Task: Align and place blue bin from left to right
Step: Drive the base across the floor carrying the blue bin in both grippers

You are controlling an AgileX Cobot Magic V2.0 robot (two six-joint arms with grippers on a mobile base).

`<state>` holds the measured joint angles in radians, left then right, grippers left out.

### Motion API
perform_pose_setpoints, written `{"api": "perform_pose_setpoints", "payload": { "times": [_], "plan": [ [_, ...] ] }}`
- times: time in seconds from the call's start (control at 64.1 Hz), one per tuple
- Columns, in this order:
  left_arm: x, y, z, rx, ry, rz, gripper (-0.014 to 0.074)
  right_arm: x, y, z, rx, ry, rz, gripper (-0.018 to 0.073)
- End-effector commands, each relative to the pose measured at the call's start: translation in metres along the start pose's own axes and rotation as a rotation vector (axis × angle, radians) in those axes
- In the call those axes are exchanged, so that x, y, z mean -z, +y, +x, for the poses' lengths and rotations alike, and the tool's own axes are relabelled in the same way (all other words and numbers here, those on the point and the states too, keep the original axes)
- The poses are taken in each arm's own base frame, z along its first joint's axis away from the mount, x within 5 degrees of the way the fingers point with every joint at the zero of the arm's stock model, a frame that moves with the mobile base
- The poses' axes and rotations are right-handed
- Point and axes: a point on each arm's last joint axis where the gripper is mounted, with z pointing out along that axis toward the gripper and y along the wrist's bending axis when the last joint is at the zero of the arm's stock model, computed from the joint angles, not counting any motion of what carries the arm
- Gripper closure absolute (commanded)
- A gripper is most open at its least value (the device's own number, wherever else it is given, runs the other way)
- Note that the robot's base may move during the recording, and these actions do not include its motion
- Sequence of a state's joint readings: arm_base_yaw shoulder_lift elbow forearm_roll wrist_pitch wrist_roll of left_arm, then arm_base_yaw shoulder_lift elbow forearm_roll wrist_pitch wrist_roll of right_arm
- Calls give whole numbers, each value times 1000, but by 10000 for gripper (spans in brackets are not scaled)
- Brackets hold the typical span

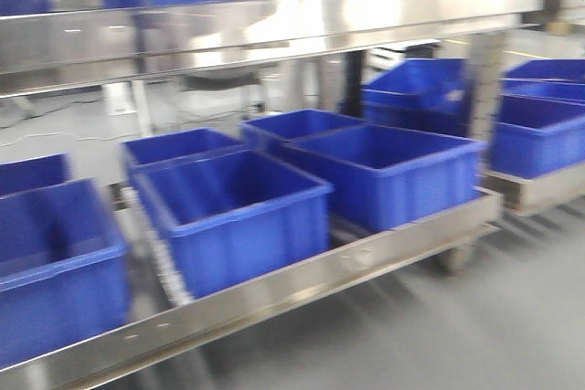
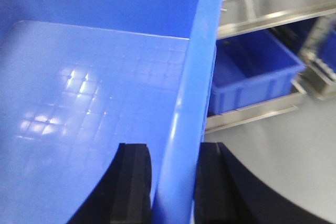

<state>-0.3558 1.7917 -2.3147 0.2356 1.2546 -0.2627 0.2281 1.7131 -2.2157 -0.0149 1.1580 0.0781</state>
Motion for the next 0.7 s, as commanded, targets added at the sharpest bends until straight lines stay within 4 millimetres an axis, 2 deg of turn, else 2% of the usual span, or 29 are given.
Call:
{"api": "perform_pose_setpoints", "payload": {
  "times": [0.0, 0.687],
  "plan": [
    [18, -1, -10, -21, -113, 27, 607, 19, 2, -14, 39, -149, -9, 632],
    [18, -1, -10, -21, -113, 27, 607, 19, 2, -14, 39, -149, -9, 632]
  ]
}}
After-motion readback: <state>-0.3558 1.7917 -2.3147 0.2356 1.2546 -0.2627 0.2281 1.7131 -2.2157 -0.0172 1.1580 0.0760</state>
